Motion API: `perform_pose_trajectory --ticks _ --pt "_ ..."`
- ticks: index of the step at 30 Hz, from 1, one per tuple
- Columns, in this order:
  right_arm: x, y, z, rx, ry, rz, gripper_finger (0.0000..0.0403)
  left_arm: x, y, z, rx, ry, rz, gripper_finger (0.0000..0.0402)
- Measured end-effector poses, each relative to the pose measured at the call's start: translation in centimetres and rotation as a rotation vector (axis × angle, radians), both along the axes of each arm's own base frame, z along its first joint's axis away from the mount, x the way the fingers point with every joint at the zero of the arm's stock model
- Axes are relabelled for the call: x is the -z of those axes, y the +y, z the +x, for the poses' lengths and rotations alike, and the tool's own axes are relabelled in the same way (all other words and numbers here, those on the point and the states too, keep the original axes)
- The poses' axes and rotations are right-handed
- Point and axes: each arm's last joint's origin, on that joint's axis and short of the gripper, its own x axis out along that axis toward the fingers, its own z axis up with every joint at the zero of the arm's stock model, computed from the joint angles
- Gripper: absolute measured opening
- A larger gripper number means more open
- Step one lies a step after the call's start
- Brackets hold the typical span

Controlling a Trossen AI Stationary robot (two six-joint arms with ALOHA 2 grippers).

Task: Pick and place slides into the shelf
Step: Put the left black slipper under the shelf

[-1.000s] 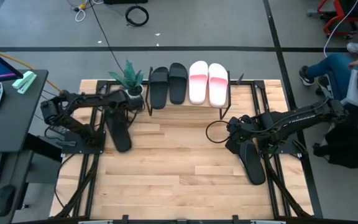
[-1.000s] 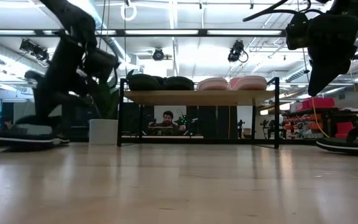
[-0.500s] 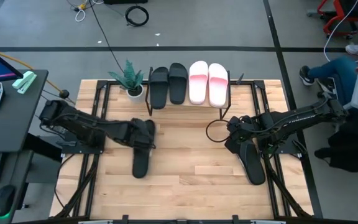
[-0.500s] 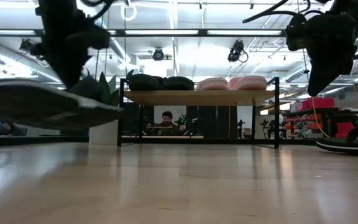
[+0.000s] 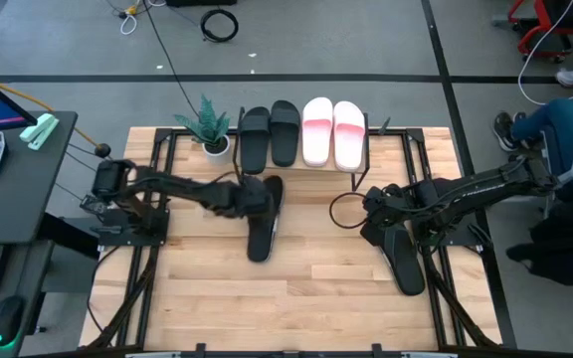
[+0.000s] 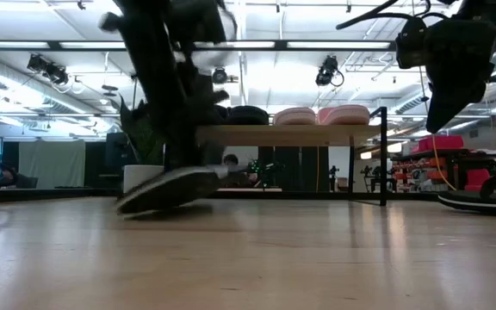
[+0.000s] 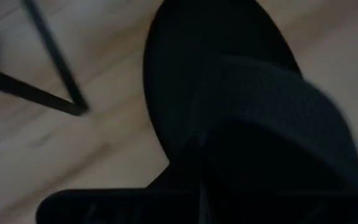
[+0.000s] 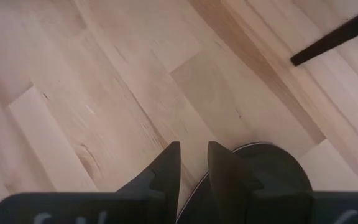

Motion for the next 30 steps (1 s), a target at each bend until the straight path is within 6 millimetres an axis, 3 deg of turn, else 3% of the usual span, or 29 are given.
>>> perform_pose_trajectory --ticks 7,11,22,30 --pt "-1.1 0.1 0.4 -0.038 -0.031 -0.012 0.0087 2.0 5.2 0.5 -0.119 0.037 0.011 0.0008" --pt "-2.1 0.1 0.7 -0.064 -0.062 -0.020 0.0087 2.1 5.9 0.4 -0.117 0.047 0.016 0.0011" --pt "-2.8 0.2 0.9 -0.073 -0.095 -0.021 0.0087 1.8 3.3 0.9 0.013 0.075 -0.010 0.0094" --pt "-2.8 0.2 1.0 -0.072 -0.102 -0.020 0.0087 -2.6 -0.4 2.6 0.101 0.077 -0.037 0.0090"
